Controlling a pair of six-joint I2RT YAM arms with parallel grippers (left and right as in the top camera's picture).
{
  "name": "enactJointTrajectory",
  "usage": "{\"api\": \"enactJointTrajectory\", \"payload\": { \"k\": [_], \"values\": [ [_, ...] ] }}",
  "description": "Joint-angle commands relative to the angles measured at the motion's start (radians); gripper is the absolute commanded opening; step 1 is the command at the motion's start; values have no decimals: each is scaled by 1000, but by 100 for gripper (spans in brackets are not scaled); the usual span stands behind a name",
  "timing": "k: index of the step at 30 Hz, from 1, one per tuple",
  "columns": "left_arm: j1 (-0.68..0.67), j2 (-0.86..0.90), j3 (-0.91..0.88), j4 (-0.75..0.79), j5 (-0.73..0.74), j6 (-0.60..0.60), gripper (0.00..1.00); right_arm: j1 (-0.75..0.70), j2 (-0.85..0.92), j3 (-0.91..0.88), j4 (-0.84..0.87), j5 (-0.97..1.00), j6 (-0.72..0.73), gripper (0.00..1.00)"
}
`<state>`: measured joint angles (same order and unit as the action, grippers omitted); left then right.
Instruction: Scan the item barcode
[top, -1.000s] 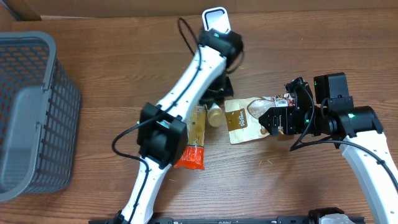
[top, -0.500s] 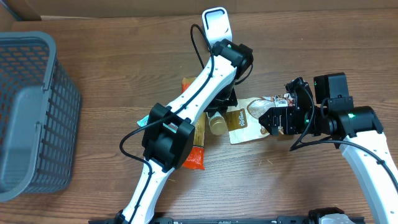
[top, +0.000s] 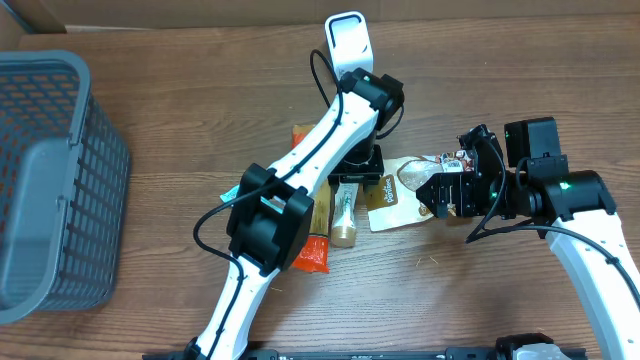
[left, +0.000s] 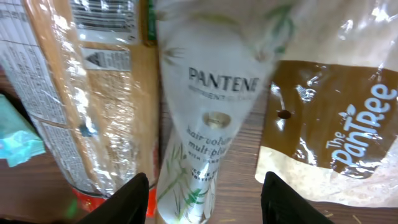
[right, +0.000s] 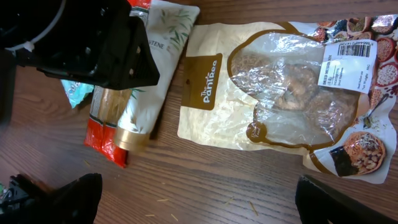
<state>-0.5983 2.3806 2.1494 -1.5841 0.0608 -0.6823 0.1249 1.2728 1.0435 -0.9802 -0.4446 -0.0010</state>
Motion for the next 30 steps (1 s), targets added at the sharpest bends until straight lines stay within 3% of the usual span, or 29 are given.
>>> {"api": "enactJointTrajectory", "payload": {
  "k": [1, 6, 10, 13, 15, 20, 30],
  "values": [
    [58, -36, 67, -36, 11, 57, 48, 4, 0, 3, 5, -1, -7, 100],
    [137, -54, 246, -106, 32, 167, 50, 4, 0, 3, 8, -1, 95, 100],
    [197, -116, 376, -106, 146, 302, 73, 3, 11, 3, 6, 23, 283, 100],
    [251, -193, 433, -106, 169, 317, 91, 3, 37, 3, 0, 33, 378, 100],
    [290, -250, 448, -106, 169, 322, 92, 3, 67, 0, -12, 45, 467, 99],
    [389, -405, 451, -106, 161, 362, 96, 11, 121, -81, 69, 44, 645, 85],
    [454, -503, 451, -105, 49, 362, 99, 11, 126, -322, 389, 44, 858, 85]
  ]
}}
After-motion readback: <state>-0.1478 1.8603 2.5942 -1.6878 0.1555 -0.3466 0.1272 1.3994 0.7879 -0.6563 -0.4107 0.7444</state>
